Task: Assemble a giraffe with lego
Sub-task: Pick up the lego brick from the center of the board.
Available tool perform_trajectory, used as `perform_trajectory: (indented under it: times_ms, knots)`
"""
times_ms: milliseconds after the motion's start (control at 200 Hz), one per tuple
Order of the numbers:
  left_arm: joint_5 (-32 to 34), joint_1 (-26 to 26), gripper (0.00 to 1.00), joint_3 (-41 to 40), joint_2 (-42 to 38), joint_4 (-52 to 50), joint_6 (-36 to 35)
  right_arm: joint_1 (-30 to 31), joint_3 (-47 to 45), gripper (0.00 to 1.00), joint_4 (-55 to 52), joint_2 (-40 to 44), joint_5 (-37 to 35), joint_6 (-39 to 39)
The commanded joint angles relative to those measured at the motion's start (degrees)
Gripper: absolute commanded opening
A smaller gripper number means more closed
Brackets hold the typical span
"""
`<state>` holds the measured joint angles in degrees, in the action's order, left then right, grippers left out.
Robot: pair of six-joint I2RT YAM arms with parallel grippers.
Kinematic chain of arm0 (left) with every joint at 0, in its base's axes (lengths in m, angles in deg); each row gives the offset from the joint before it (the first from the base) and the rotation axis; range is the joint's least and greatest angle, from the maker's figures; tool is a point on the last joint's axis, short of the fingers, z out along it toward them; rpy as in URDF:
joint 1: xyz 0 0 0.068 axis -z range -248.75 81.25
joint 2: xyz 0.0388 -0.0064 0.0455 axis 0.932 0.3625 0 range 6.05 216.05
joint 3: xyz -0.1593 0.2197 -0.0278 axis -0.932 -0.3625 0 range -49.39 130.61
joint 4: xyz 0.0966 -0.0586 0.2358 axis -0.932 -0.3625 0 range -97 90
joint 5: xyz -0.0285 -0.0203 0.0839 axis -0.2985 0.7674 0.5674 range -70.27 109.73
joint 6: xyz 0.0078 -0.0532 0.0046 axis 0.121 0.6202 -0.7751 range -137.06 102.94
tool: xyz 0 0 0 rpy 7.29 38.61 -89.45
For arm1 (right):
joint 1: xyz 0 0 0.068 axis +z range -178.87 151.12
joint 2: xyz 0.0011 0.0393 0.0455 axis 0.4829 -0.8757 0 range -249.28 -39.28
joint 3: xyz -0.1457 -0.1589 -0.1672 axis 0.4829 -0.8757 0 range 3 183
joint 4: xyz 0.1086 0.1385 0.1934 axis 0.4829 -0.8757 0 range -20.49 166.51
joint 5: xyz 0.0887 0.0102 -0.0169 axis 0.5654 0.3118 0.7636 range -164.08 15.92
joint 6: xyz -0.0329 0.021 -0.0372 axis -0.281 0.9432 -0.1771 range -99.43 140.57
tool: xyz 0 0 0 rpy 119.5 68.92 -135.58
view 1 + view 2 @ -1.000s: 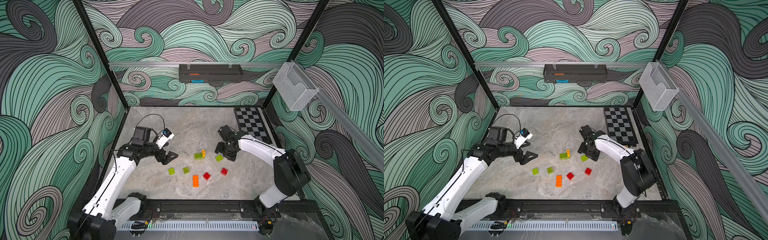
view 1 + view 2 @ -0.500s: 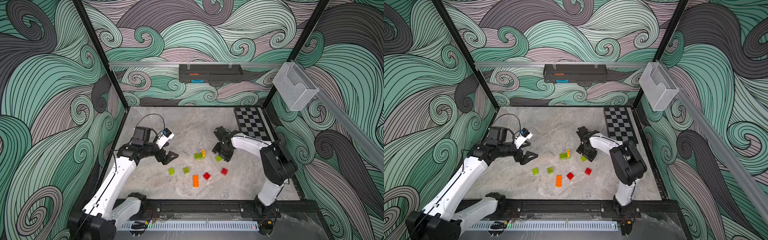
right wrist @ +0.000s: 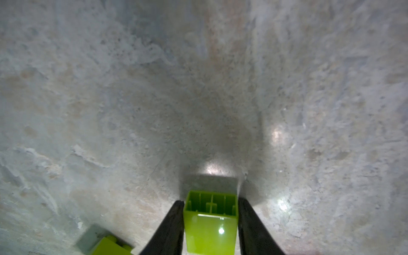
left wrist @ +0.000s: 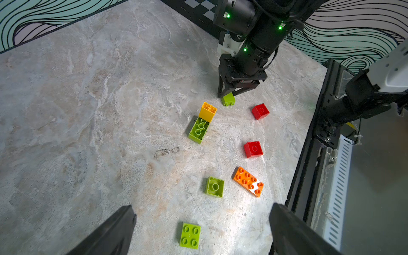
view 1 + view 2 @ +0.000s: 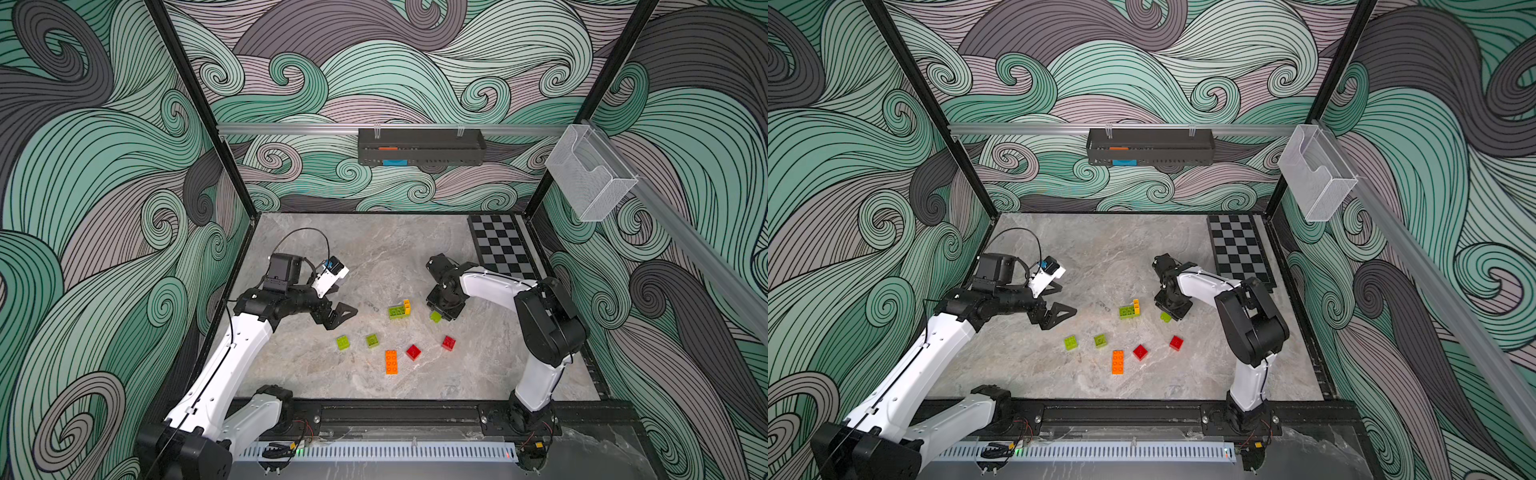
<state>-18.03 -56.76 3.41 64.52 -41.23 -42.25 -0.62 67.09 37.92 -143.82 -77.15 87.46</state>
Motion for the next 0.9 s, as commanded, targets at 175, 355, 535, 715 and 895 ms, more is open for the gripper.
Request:
perform_trajectory:
  times_ms: [175, 355, 535, 715, 895]
  knots:
    - [-0.6, 0.2, 0.99, 0.1, -1.3, 0.3, 0.7, -0.7, -2.5, 0.24, 3.2, 0.5, 0.8, -0.2]
    - [4.4, 1.4, 0.99, 1.6, -0.1, 4.9, 8.7, -1.4, -0.7, 0.21, 3.1, 6.8, 3.5, 0.5]
    - [3.6, 5.6, 0.99, 7.9, 4.1, 5.4, 13.7, -1.6, 2.7, 0.21, 3.2, 14.8, 7.6, 2.5]
    - [1.6, 8.5, 0.98, 16.0, 11.2, 9.1, 20.9, -1.7, 4.7, 0.2, 6.5, 22.1, 11.1, 5.3]
    - [0.8, 12.6, 0.97, 22.3, 18.2, 13.9, 24.4, -1.7, 4.6, 0.2, 14.9, 25.0, 18.7, 10.4]
